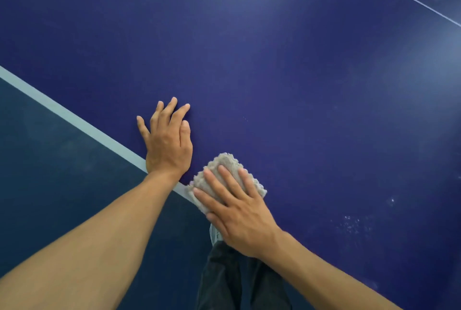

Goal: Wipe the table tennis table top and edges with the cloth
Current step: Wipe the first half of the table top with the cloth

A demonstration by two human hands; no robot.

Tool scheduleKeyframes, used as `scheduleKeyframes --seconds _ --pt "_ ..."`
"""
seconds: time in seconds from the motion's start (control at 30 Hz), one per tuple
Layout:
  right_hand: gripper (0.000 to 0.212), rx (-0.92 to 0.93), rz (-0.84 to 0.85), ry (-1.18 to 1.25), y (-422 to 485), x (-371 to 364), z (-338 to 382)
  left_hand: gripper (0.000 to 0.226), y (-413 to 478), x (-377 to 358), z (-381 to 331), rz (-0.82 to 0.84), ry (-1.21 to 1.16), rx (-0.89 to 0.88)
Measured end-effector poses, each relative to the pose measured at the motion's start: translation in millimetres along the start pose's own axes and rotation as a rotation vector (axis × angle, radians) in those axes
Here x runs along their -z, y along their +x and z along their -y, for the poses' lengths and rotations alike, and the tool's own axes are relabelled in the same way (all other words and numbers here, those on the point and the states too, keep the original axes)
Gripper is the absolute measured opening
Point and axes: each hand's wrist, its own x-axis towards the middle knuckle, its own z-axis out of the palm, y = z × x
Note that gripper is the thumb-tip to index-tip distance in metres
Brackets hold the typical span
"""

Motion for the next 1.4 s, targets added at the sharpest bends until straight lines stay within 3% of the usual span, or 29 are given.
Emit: scheduleKeyframes --seconds 0.07,0.13,0.27,0.33,0.4,0.57,0.63,0.8,0.87,0.97,1.03,1.1,1.17,1.27,1.3,1.33,1.4 --pt "0.055 -0.037 0.011 -0.025 -31.8 3.8 -24.4 0.049 0.1 -1.1 1.1 -0.002 0.025 -0.011" --pt "0.057 -0.234 0.003 -0.045 -63.3 13.4 -67.5 0.049 0.6 -2.5 0.3 -0.001 0.052 -0.018" --pt "0.071 -1.054 -0.033 0.161 -100.6 35.0 -156.7 0.050 -1.1 -3.9 -0.9 -0.011 0.078 -0.021" --pt "0.074 -1.220 -0.049 0.248 -85.0 37.1 -149.9 0.049 -1.4 -3.8 -0.3 -0.010 0.085 -0.023" --pt "0.070 -1.104 -0.069 0.176 -58.7 30.5 -110.0 0.046 -1.9 -4.0 -0.9 -0.010 0.092 -0.024" --pt "0.056 -0.330 -0.071 0.061 -35.4 -3.4 12.1 0.046 -4.1 -2.8 1.1 -0.006 0.091 -0.029" --pt "0.054 -0.222 -0.035 0.069 -47.1 -9.5 16.6 0.050 -4.8 -0.9 1.3 0.010 0.082 -0.030" --pt "0.055 -0.285 -0.013 -0.005 -98.8 5.6 -77.2 0.053 -11.9 -1.1 -13.4 0.042 0.218 -0.182" --pt "0.057 -0.509 -0.032 -0.001 -116.0 19.3 -140.7 0.053 -10.0 -7.3 -31.3 0.058 0.234 -0.289" --pt "0.060 -1.034 -0.037 0.160 -124.3 41.9 -228.3 0.053 -0.4 -25.2 -71.9 0.108 0.246 -0.406" --pt "0.061 -1.323 -0.088 0.300 -107.7 54.8 -255.6 0.050 7.4 -41.1 -100.6 0.144 0.252 -0.445" --pt "0.062 -1.449 -0.137 0.319 -73.0 61.7 -251.3 0.049 16.2 -56.4 -126.3 0.164 0.245 -0.455" --pt "0.062 -1.225 -0.137 0.229 -37.0 58.9 -224.2 0.048 26.9 -69.3 -146.4 0.177 0.240 -0.434" --pt "0.058 -0.562 -0.061 0.107 -18.1 49.0 -186.6 0.050 39.9 -82.8 -162.7 0.184 0.246 -0.371" --pt "0.058 -0.428 -0.045 0.079 -21.6 49.4 -194.2 0.050 41.3 -86.2 -164.6 0.171 0.258 -0.360" --pt "0.057 -0.369 -0.039 0.045 -24.5 52.6 -214.0 0.051 41.7 -88.6 -165.2 0.157 0.271 -0.355" --pt "0.057 -0.493 -0.075 -0.009 -25.1 59.8 -270.8 0.051 42.6 -92.1 -164.0 0.143 0.281 -0.349"
